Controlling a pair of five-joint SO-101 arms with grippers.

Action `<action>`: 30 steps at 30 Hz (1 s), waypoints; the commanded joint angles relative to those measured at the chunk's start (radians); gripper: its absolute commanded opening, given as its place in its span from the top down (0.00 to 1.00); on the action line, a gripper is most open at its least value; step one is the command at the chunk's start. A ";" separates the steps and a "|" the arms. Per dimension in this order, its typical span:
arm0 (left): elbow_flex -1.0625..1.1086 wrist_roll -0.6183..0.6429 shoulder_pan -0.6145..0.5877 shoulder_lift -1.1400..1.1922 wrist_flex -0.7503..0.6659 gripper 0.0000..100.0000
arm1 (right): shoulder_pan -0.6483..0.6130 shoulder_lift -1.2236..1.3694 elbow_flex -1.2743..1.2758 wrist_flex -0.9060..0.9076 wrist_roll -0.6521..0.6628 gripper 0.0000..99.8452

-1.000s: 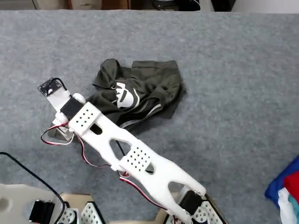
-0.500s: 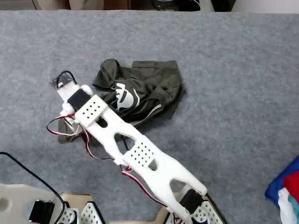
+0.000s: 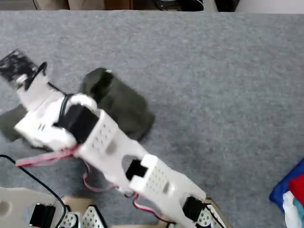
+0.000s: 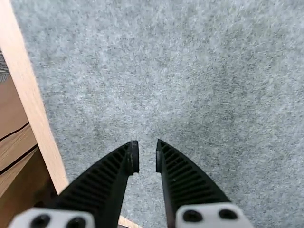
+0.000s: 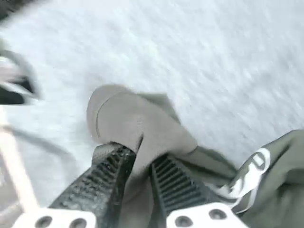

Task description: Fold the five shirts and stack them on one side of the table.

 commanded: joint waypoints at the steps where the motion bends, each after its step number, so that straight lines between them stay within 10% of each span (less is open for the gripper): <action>1: -0.006 -0.008 -0.005 -0.061 0.009 0.92 | -0.058 -0.206 -0.050 -0.064 -0.006 0.99; 8: -0.003 -0.002 0.000 -0.061 0.009 0.92 | 0.035 -0.423 -0.044 -0.063 -0.023 0.99; 14: -0.003 0.000 0.005 -0.061 0.009 0.92 | 0.407 -0.426 0.016 0.037 -0.084 0.99; 30: -0.002 -0.002 0.026 -0.067 0.009 0.92 | 0.924 -0.366 0.921 0.032 0.057 0.99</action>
